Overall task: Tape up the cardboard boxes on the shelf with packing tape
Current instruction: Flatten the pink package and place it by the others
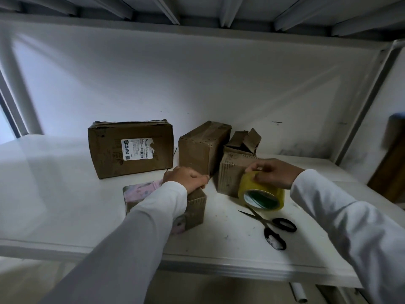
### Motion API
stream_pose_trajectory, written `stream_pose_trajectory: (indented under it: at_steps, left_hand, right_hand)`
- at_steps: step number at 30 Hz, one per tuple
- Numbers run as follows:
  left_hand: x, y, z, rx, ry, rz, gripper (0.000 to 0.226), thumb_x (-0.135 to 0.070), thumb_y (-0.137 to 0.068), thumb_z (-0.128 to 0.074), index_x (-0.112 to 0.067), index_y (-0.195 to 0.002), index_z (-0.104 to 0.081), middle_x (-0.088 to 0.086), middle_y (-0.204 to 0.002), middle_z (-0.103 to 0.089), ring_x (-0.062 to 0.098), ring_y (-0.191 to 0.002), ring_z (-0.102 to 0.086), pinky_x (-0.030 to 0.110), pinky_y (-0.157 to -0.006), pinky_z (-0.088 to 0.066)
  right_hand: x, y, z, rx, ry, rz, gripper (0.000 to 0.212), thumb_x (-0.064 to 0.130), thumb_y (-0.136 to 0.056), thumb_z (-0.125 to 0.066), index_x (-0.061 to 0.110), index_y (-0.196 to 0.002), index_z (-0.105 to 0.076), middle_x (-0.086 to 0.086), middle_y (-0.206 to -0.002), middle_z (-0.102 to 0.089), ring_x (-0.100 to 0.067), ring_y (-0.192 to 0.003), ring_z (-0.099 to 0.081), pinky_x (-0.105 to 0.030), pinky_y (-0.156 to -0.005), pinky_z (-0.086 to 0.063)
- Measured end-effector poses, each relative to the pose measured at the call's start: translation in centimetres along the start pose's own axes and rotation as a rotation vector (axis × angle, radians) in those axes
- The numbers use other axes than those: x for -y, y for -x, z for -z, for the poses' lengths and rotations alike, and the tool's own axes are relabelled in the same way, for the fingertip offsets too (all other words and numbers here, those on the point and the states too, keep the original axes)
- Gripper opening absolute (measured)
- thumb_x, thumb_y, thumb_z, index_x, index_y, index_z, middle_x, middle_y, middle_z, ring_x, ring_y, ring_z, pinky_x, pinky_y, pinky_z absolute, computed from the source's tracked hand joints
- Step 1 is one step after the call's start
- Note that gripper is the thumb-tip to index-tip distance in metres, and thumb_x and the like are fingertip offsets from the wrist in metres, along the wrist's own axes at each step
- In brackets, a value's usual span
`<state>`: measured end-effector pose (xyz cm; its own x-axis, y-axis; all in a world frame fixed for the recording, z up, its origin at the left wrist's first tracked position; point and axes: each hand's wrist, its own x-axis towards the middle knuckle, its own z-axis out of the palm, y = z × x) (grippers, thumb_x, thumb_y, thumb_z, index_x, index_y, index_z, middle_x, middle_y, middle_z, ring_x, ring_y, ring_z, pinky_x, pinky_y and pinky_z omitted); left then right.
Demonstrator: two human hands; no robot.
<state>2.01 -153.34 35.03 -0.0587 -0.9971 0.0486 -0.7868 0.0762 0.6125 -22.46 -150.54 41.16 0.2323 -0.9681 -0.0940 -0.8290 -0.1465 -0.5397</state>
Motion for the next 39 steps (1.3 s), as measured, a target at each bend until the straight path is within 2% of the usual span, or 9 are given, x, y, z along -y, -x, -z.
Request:
stream_pose_trajectory:
  at_steps: [5, 7, 12, 15, 20, 24, 28, 34, 39]
  left_hand:
    - [0.2, 0.3, -0.1, 0.021, 0.079, 0.006, 0.036, -0.058, -0.085, -0.057, -0.027, -0.083, -0.074, -0.011, -0.095, -0.068, 0.014, -0.099, -0.058, 0.036, -0.098, -0.042]
    - [0.1, 0.3, 0.0, 0.015, 0.079, 0.015, 0.039, -0.058, -0.088, -0.051, -0.028, -0.072, -0.070, -0.013, -0.084, -0.066, 0.014, -0.094, -0.059, 0.036, -0.097, -0.042]
    - [0.0, 0.2, 0.0, 0.022, 0.068, 0.046, 0.049, -0.052, -0.098, -0.033, -0.029, -0.071, -0.068, -0.007, -0.097, -0.068, 0.016, -0.097, -0.058, 0.036, -0.098, -0.040]
    - [0.1, 0.0, -0.1, 0.018, 0.083, 0.051, 0.048, -0.048, -0.099, -0.033, -0.029, -0.072, -0.068, -0.006, -0.099, -0.067, 0.018, -0.100, -0.057, 0.037, -0.099, -0.039]
    - [0.5, -0.4, -0.5, -0.040, 0.142, 0.049, 0.042, -0.044, -0.097, -0.038, -0.030, -0.070, -0.067, -0.007, -0.089, -0.066, 0.019, -0.097, -0.058, 0.038, -0.096, -0.041]
    - [0.6, -0.5, -0.4, -0.074, 0.202, 0.029, 0.038, -0.037, -0.099, -0.038, -0.030, -0.072, -0.064, -0.009, -0.094, -0.063, 0.017, -0.104, -0.056, 0.038, -0.100, -0.040]
    - [1.0, -0.9, -0.5, -0.073, 0.220, 0.020, 0.031, -0.033, -0.096, -0.042, -0.030, -0.075, -0.065, -0.005, -0.111, -0.065, 0.017, -0.110, -0.055, 0.040, -0.101, -0.039]
    - [1.2, -1.0, -0.8, -0.070, 0.217, 0.022, 0.027, -0.030, -0.096, -0.043, -0.029, -0.082, -0.066, -0.004, -0.111, -0.065, 0.018, -0.108, -0.055, 0.037, -0.099, -0.041]
    - [0.9, -0.8, -0.7, -0.073, 0.187, 0.044, 0.024, -0.031, -0.095, -0.044, -0.027, -0.093, -0.067, -0.004, -0.110, -0.065, 0.018, -0.107, -0.055, 0.035, -0.096, -0.042]
  right_hand:
    - [-0.3, 1.9, -1.5, -0.107, 0.550, -0.126, 0.017, 0.039, -0.088, -0.053, 0.037, -0.103, -0.060, 0.004, -0.109, -0.058, -0.023, -0.097, -0.055, -0.028, -0.087, -0.044]
    - [-0.3, 2.2, -3.0, -0.113, 0.579, -0.157, 0.013, 0.042, -0.082, -0.055, 0.035, -0.092, -0.060, 0.007, -0.094, -0.057, -0.021, -0.086, -0.054, -0.026, -0.080, -0.044]
    - [0.9, 1.1, -4.5, 0.013, 0.582, -0.128, 0.024, 0.045, -0.087, -0.057, 0.029, -0.105, -0.061, 0.001, -0.112, -0.063, -0.023, -0.100, -0.059, -0.031, -0.089, -0.048]
    - [3.3, 0.2, -5.9, -0.202, 0.288, -0.021, 0.036, 0.048, -0.093, -0.047, 0.017, -0.102, -0.063, -0.004, -0.098, -0.064, -0.023, -0.089, -0.061, -0.031, -0.082, -0.049]
    - [6.9, -1.6, -10.5, 0.058, -0.172, -0.167, 0.064, 0.064, -0.092, -0.027, 0.011, -0.102, -0.062, -0.011, -0.094, -0.065, -0.024, -0.085, -0.062, -0.036, -0.088, -0.052]
    - [6.3, -2.8, -12.5, 0.040, -0.666, -0.152, 0.036, 0.047, -0.098, -0.037, 0.026, -0.076, -0.057, 0.012, -0.050, -0.053, -0.005, -0.053, -0.050, -0.019, -0.056, -0.041]
    - [5.6, -2.5, -13.8, 0.057, -1.148, -0.270, 0.039, 0.041, -0.097, -0.047, 0.021, -0.063, -0.053, 0.004, -0.038, -0.036, -0.007, -0.031, -0.032, -0.014, -0.035, -0.031]
    - [6.5, -3.1, -13.5, 0.053, -0.992, -0.367, 0.039, 0.039, -0.097, -0.043, 0.018, -0.064, -0.047, 0.004, -0.031, -0.037, -0.009, -0.025, -0.035, -0.012, -0.036, -0.031]
    - [6.5, -3.7, -13.4, 0.026, -0.734, -0.383, 0.045, 0.046, -0.097, -0.038, 0.015, -0.066, -0.051, -0.003, -0.042, -0.042, -0.018, -0.041, -0.038, -0.021, -0.045, -0.029]
